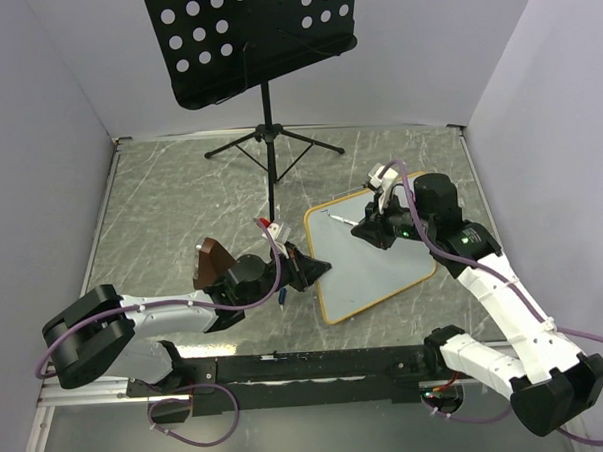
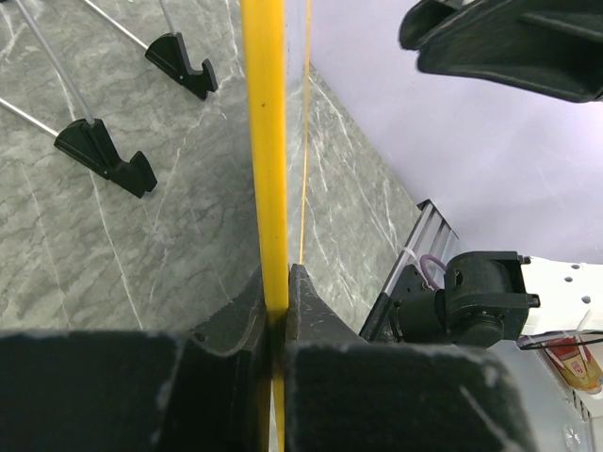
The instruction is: Write a sentence on the whiteboard
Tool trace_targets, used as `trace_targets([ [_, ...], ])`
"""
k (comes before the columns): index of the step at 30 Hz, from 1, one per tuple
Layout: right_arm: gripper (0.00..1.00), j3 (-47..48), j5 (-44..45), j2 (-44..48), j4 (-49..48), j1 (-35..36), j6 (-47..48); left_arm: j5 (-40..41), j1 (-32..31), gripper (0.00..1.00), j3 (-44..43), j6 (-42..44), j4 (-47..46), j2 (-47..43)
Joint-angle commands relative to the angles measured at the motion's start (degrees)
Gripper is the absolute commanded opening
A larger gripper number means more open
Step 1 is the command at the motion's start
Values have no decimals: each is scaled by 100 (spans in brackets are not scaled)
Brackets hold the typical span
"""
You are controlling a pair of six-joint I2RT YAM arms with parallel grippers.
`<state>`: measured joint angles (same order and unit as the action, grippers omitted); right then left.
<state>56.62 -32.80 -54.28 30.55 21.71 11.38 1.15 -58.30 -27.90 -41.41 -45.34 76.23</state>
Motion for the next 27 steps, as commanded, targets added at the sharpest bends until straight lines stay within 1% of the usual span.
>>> trace_targets([
  [1, 0, 16, 186, -74, -242, 131, -144, 158, -14, 1, -110, 186, -546, -161],
  [12, 0, 165, 256, -249, -391, 202, -285, 52, -14, 1, -189, 238, -563, -55],
  [27, 0, 174, -368, -258, -277, 281, -118, 35, -14, 1, -207, 230, -625, 15],
])
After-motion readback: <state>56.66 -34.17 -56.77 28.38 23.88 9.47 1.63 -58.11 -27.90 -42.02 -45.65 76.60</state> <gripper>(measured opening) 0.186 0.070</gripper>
